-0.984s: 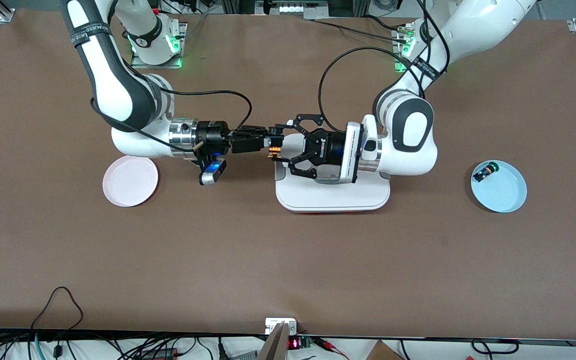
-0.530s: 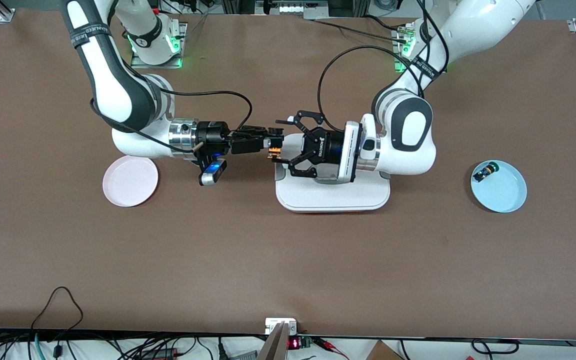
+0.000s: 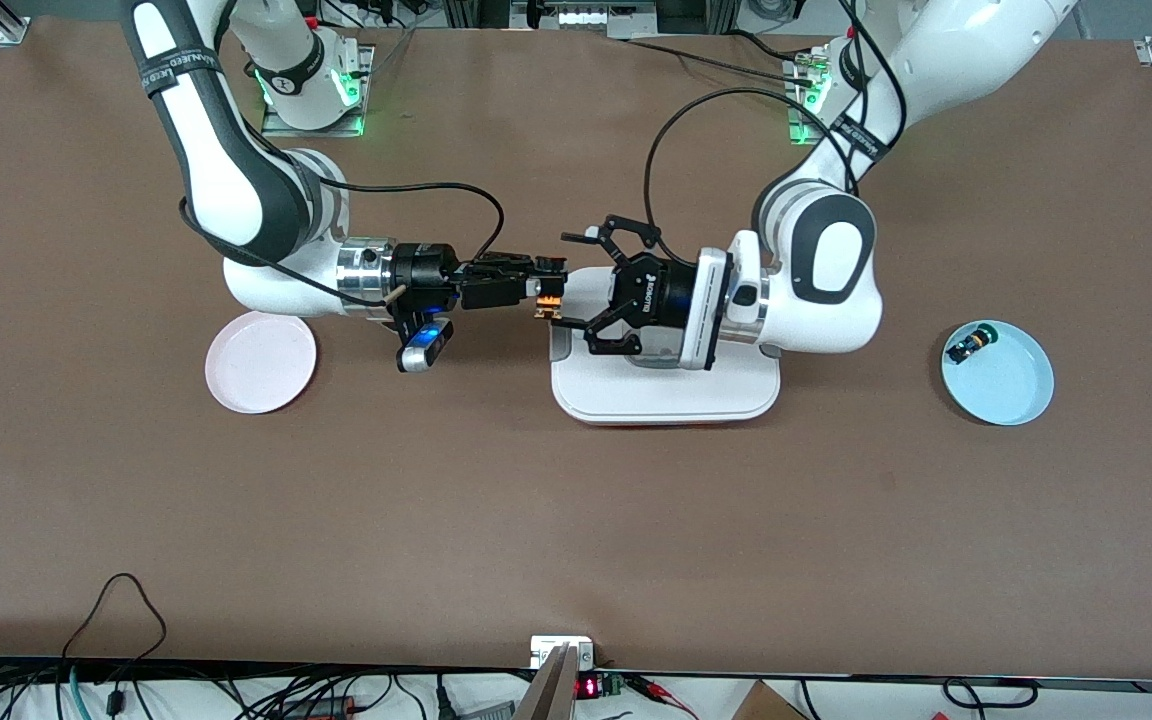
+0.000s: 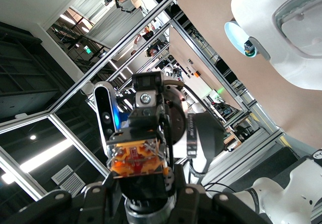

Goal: Transfer orange switch to right arm and place
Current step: 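Open the left gripper and withdraw it while the right gripper holds the switch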

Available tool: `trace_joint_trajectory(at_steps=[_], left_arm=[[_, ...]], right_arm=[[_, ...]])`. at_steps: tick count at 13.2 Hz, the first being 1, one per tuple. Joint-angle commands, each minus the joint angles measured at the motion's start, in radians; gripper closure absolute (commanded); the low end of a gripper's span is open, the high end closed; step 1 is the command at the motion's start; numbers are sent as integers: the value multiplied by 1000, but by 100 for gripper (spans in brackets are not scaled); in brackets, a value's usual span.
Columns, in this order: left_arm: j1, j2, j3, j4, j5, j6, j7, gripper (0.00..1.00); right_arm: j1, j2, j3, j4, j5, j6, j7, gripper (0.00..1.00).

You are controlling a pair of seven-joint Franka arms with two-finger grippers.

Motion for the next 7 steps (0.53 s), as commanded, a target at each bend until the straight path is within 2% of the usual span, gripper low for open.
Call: trace_joint_trajectory(at_steps=[1, 3, 5, 7], left_arm=[[47, -70, -2, 6, 127, -48, -225, 0], [69, -78, 5, 34, 228, -88, -390, 0], [109, -81, 3, 95, 433, -173, -603, 0], [164, -79, 3, 164, 604, -270, -739, 0]], right_arm=[[-10, 2, -3, 10, 3, -22, -6, 79], [-30, -1, -3, 8, -18, -43, -4, 79], [-59, -2, -3, 7, -57, -85, -4, 79], [-89, -2, -3, 7, -100, -117, -3, 80]])
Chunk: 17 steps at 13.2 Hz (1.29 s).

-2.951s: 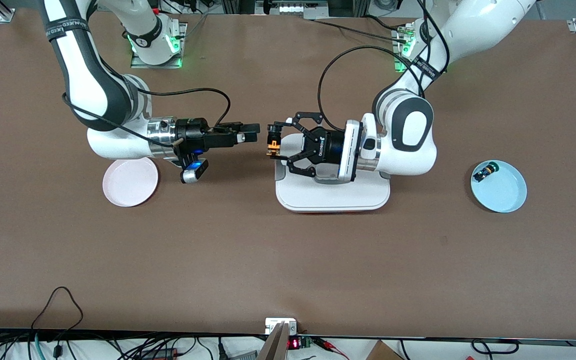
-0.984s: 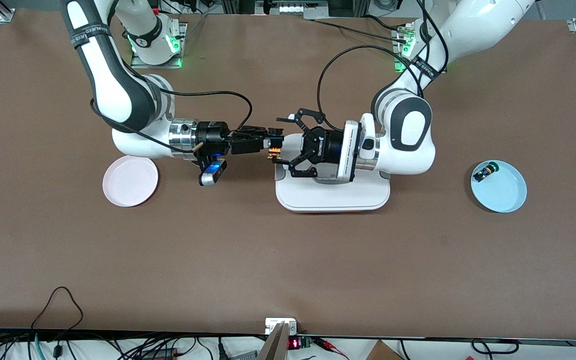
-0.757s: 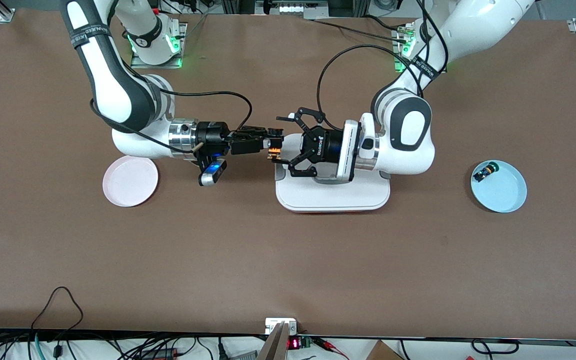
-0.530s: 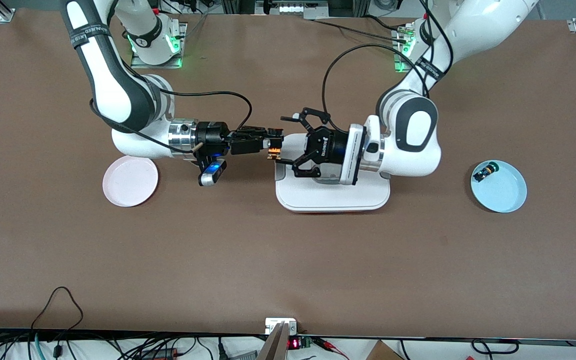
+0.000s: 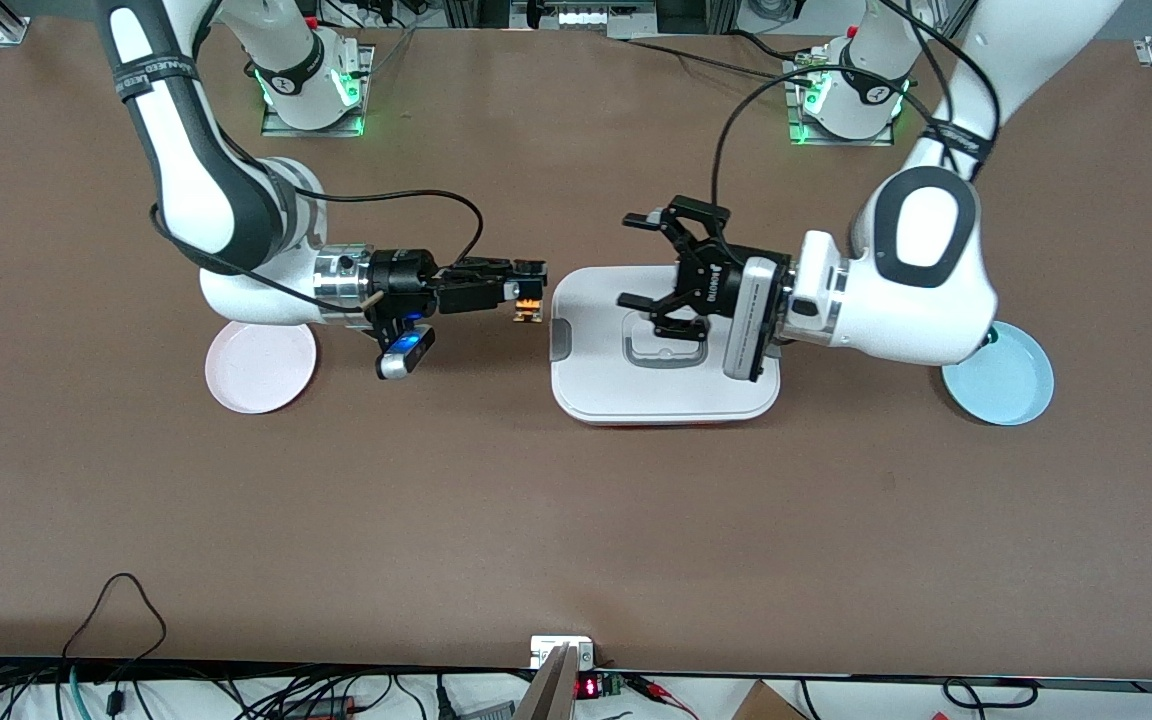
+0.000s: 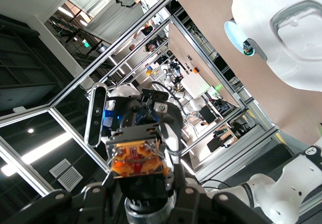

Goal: Transfer orange switch to right arm and place
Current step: 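Open the left gripper and withdraw it while the right gripper holds the switch, then move the switch over the white plate while the left gripper returns to rest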

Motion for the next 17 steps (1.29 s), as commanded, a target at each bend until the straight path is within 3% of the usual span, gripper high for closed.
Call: trace_joint_trajectory(at_steps=[1, 5, 9, 13, 17], left_arm=[[62, -6, 5, 86, 187, -139, -186, 0], [115, -61, 5, 165, 566, -352, -490, 0], [128, -81, 5, 253, 909, -515, -799, 0], [118, -93, -10, 265, 1244, -525, -965, 0], [106, -150, 7, 275, 1403, -451, -1068, 0]], right_arm=[[-46, -2, 4, 5, -67, -60, -3, 80], [-130, -2, 4, 7, -222, -169, -2, 80], [-195, -3, 4, 16, -484, -222, -49, 80], [-198, -3, 4, 19, -707, -228, -157, 80], [-198, -6, 4, 66, -989, -240, -247, 80]])
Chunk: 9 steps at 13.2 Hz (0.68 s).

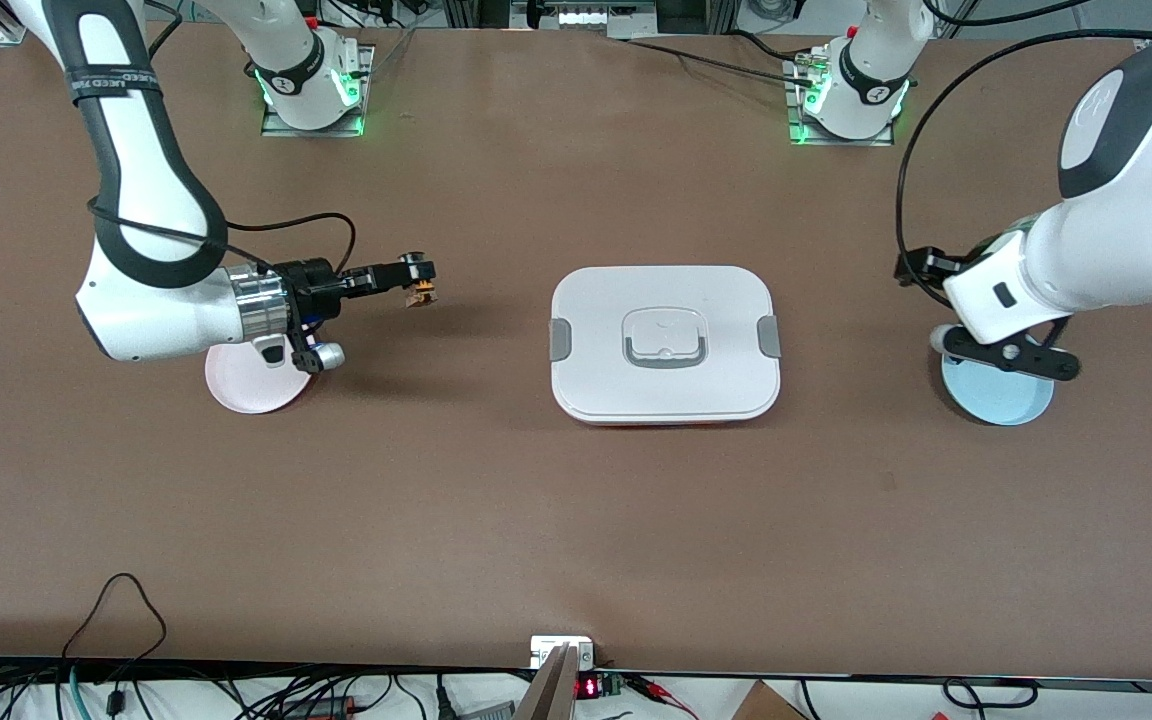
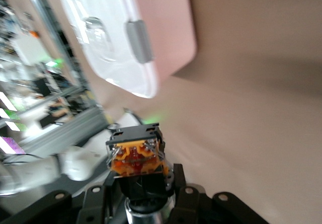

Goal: Transfer orange switch to right arm and place
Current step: 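Move the switch over the white plate while the left gripper returns to rest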

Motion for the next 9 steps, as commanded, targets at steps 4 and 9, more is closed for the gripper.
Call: trace_joint_trajectory(at_steps=[4, 9], left_arm=[[-292, -277, 419, -228, -59, 235, -12, 0], [-315, -449, 528, -477, -208, 440, -56, 0]], right_arm=[[-7, -17, 7, 29, -305, -19, -221, 79], [-3, -37, 21, 43, -690, 33, -516, 79]])
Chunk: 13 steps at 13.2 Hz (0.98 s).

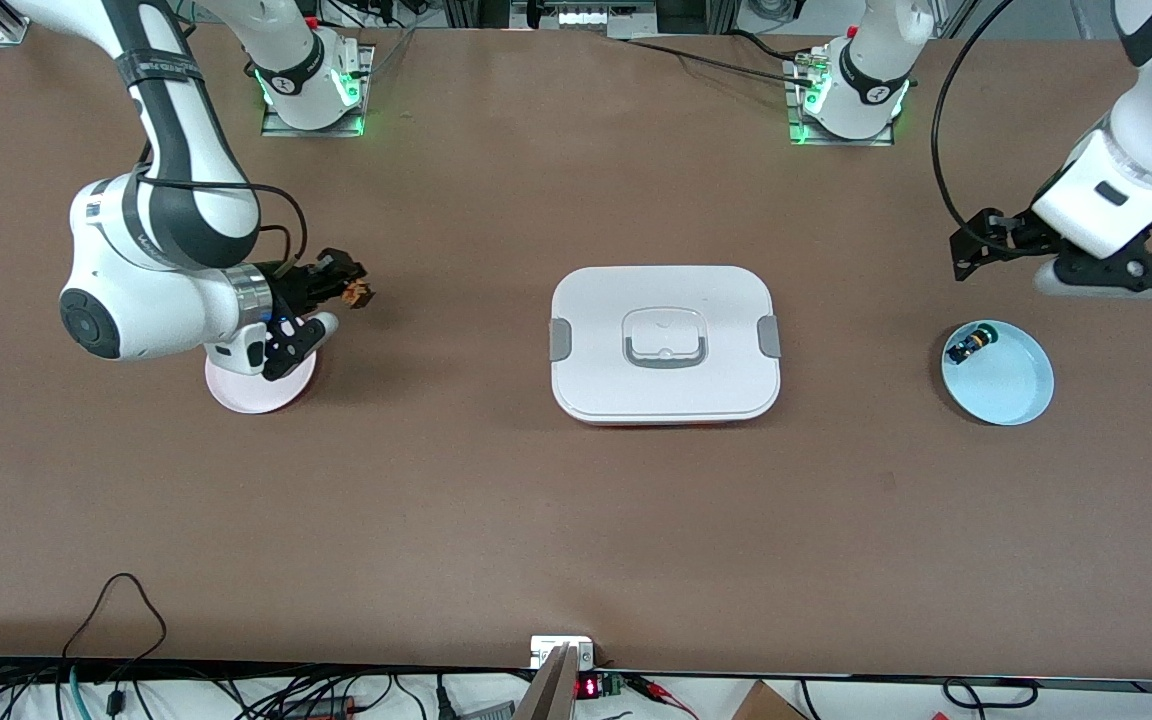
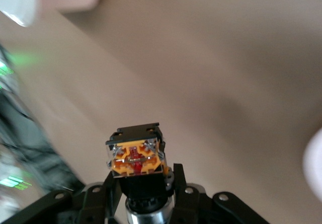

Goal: Transfer orange switch to right arm and place
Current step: 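Move the switch over the white plate while the left gripper returns to rest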

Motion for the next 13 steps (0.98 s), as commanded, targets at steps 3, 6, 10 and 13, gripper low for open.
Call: trace_joint_trajectory(at_steps=[3, 6, 10, 13], left_arm=[[14, -43, 34, -77, -31, 19, -3, 0], [36, -47, 29, -77, -25, 6, 7, 0], [39, -63, 34, -74, -31, -72, -3, 0], [36, -55, 22, -65, -18, -75, 5, 0]], right_arm=[[-15, -30, 41, 4, -289, 100, -288, 79], [-49, -23, 41, -25, -346, 187, -423, 79], [-93, -21, 43, -86, -473, 290, -523, 79], [-158, 8, 44, -129, -497, 403, -638, 79]])
